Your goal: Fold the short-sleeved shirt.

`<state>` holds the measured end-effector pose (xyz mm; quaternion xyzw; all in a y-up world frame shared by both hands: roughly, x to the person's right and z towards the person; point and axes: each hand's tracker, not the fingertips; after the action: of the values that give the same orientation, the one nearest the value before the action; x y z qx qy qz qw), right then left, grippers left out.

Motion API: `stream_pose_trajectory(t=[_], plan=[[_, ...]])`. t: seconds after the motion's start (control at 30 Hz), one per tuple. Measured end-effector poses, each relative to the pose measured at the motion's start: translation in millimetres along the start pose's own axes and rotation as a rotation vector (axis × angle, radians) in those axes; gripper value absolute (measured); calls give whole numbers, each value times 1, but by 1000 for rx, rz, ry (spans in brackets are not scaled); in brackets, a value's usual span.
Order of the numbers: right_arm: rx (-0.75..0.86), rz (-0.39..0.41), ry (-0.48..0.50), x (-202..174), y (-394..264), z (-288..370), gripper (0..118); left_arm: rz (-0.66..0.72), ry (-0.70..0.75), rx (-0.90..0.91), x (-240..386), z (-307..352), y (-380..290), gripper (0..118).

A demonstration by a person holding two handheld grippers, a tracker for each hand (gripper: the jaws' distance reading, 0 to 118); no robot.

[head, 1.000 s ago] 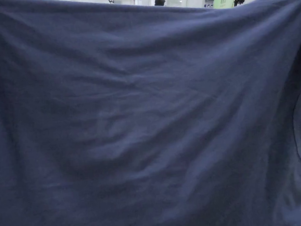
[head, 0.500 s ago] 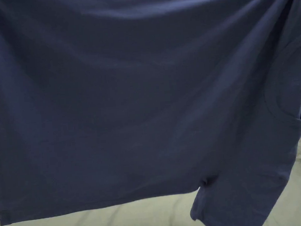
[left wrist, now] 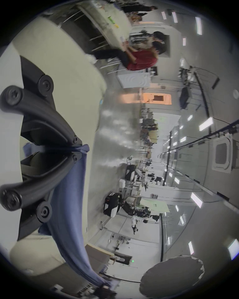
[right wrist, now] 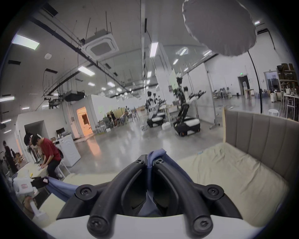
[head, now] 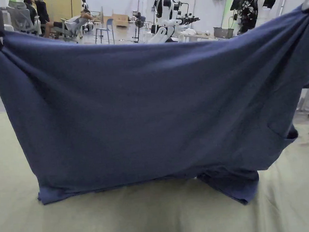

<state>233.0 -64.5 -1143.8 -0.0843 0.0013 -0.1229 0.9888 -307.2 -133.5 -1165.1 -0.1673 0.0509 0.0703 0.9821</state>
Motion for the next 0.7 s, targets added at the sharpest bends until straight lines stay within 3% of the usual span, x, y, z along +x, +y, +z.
stream_pose_trajectory(t=[0.1,0.23,0.57,0.7], plan=[[-81,51,11,13,-44,11,8,55,-57,-108,-8,-5,-49,4],[-73,83,23,29,-104,49,8,77,-110,-156,-15,16,-114,4],[-364,20,-16,59,-247,155,8,127,-125,-292,-44,122,-237,4],[-435,-60,-27,76,-289,197,8,98,-79,-336,-53,173,-278,4]])
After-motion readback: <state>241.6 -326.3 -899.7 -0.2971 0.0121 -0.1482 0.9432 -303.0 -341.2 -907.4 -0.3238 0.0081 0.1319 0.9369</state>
